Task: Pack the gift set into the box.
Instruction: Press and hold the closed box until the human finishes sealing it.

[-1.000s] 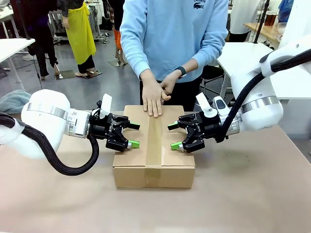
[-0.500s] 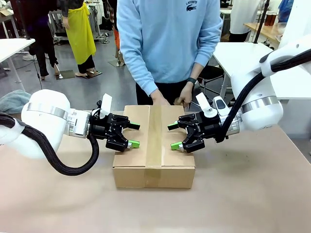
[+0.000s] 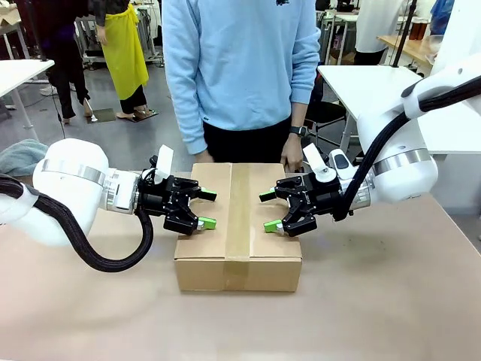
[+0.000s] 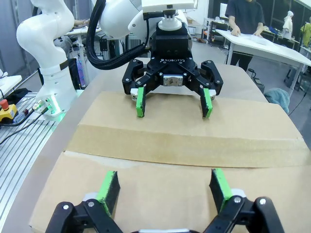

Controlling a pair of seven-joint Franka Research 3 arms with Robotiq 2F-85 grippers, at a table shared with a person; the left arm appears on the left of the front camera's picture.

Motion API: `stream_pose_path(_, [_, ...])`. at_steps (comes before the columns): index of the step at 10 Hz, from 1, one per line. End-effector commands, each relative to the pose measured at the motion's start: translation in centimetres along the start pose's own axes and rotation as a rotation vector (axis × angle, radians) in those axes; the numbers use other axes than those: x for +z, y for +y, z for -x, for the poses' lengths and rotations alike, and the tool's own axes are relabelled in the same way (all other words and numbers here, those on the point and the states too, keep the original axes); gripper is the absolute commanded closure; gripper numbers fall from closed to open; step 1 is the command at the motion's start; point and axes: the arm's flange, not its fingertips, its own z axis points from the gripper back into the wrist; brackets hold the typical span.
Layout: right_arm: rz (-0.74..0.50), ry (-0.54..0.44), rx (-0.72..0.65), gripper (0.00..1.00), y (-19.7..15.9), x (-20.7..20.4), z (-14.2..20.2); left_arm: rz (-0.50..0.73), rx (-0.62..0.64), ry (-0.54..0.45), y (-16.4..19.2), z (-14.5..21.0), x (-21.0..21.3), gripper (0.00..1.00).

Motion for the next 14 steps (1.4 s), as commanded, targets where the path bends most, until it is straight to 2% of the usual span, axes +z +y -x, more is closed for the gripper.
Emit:
stream_pose_path(1, [0.0, 0.0, 0.0, 0.0, 0.0, 0.0, 0.0, 0.0, -0.001, -0.004, -0.1, 0.0, 0.1, 0.0])
stream_pose_path(2, [-0.112, -0.163, 0.049, 0.0, 0.1, 0.2, -0.1, 0.0, 0.0, 0.0, 0.0, 0.0, 0.0, 0.0])
stream_pose_path(3, [-0.089, -0.238, 0.145, 0.0, 1.1, 3.3, -1.8, 0.035, -0.054, -0.12, -1.6, -3.2, 4.0, 0.0])
stream_pose_path(4, [-0.045, -0.348, 0.152, 0.0, 2.3, 8.1, -2.7, 0.034, -0.069, -0.205, -3.5, -6.0, 8.6, 0.0])
stream_pose_path(5, [0.037, -0.426, 0.133, 0.0, 4.2, 13.6, -2.1, 0.025, -0.117, -0.259, -6.0, -7.1, 13.5, 0.0])
stream_pose_path(6, [0.087, -0.476, 0.134, 0.0, 5.7, 16.4, -0.9, 0.037, -0.154, -0.319, -7.5, -6.8, 16.3, 0.0])
stream_pose_path(7, [0.198, -0.513, 0.133, 0.0, 7.6, 19.3, 0.7, 0.007, -0.17, -0.373, -8.6, -5.6, 19.4, 0.0])
stream_pose_path(8, [0.314, -0.559, 0.14, 0.0, 9.5, 21.8, 2.4, -0.052, -0.182, -0.461, -9.6, -3.9, 22.7, 0.0])
stream_pose_path(9, [0.471, -0.593, 0.131, 0.0, 10.8, 23.5, 4.1, -0.162, -0.183, -0.593, -10.2, -1.9, 25.0, 0.0])
stream_pose_path(10, [0.559, -0.539, 0.086, 0.0, 10.1, 22.9, 5.0, -0.23, -0.132, -0.655, -9.1, -0.4, 25.5, 0.0])
stream_pose_path(11, [0.34, -0.562, 0.078, 0.0, 6.8, 25.5, 1.9, -0.099, -0.174, -0.477, -6.9, -5.4, 24.7, 0.0])
stream_pose_path(14, [0.34, -0.562, 0.078, 0.0, 6.8, 25.5, 1.9, -0.099, -0.174, -0.477, -6.9, -5.4, 24.7, 0.0])
